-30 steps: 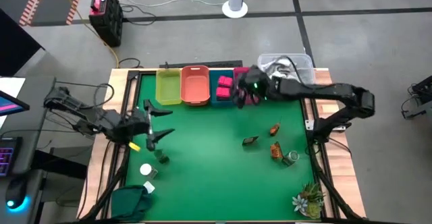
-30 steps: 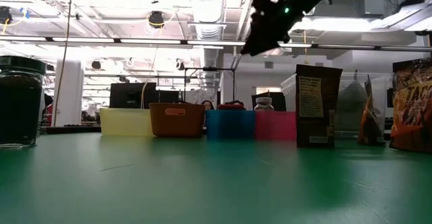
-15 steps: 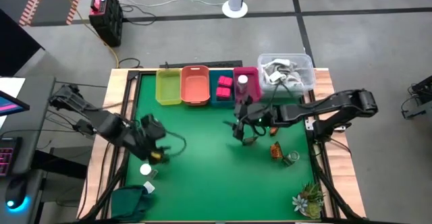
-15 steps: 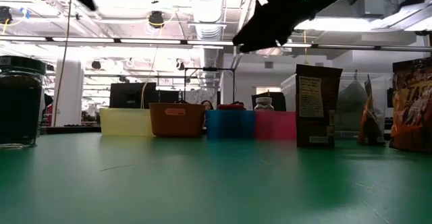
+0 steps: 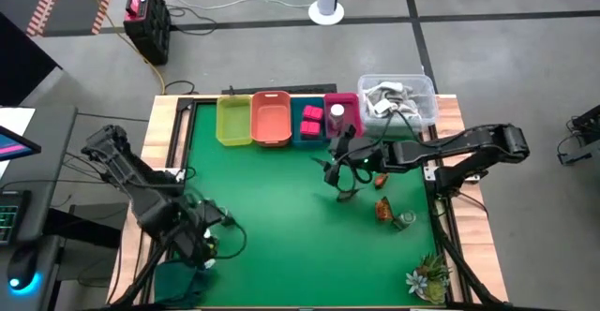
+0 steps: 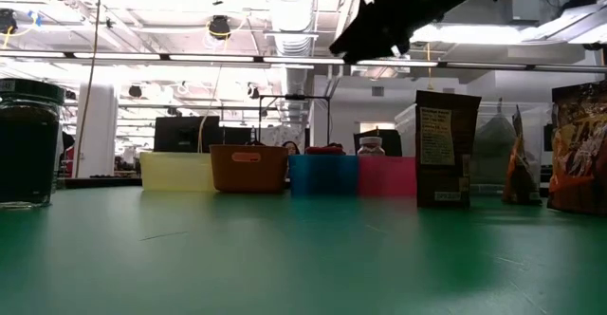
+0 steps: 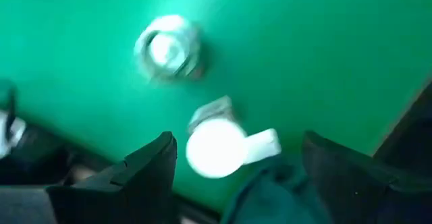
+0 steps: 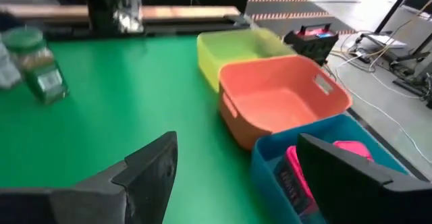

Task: Sort spices by type
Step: Put the white seasoning bottle into the red bin

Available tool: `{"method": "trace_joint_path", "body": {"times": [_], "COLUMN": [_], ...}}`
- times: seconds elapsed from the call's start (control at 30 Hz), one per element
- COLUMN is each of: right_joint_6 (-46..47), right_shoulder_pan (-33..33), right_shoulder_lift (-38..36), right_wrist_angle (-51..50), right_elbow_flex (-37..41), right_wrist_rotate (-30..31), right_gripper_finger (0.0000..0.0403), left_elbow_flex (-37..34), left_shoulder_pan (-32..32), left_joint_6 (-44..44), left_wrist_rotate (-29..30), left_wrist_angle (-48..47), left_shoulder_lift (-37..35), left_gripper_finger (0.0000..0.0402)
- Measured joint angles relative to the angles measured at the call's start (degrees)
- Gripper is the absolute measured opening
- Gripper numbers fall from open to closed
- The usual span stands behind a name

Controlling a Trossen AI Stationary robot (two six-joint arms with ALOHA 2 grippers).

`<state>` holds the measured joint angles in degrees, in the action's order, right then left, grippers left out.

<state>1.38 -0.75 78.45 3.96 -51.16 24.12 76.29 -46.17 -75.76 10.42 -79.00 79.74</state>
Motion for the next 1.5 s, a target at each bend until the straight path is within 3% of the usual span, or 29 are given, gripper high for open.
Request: {"method": "trace_joint_path", "body": {"times": [0.23, 0.6, 1.27, 1.37, 1.5], "right_joint_6": [0.6, 1.6, 1.8, 1.8, 1.8], "right_shoulder_pan": [-1.0, -4.4, -5.5, -5.5, -5.5], "right_shoulder_lift": [-1.7, -1.3, -1.3, -1.3, -1.3], "right_wrist_angle": [2.0, 0.9, 1.0, 1.0, 1.0], "right_elbow_flex": [0.0, 0.0, -0.1, -0.1, -0.1], "right_wrist_rotate": [-0.1, -0.2, -0.2, -0.2, -0.2], "right_gripper_finger": [0.0328, 0.0328, 0.0328, 0.0328, 0.0328], "left_elbow_flex": [-4.3, -10.0, -20.6, -21.0, -21.0], "left_shoulder_pan": [-6.0, -9.1, -8.5, -8.2, -8.0], "left_joint_6": [-9.2, -22.3, -18.8, -18.4, -17.1], "left_wrist_rotate": [1.8, 2.5, 1.8, 1.7, 1.8], "left_wrist_angle": [-0.7, 2.4, 15.5, 15.8, 16.6], "left_shoulder_lift": [-0.4, -0.8, -0.8, -0.8, -0.8], "left_gripper_finger": [0.0302, 0.0302, 0.0299, 0.0277, 0.0216]}}
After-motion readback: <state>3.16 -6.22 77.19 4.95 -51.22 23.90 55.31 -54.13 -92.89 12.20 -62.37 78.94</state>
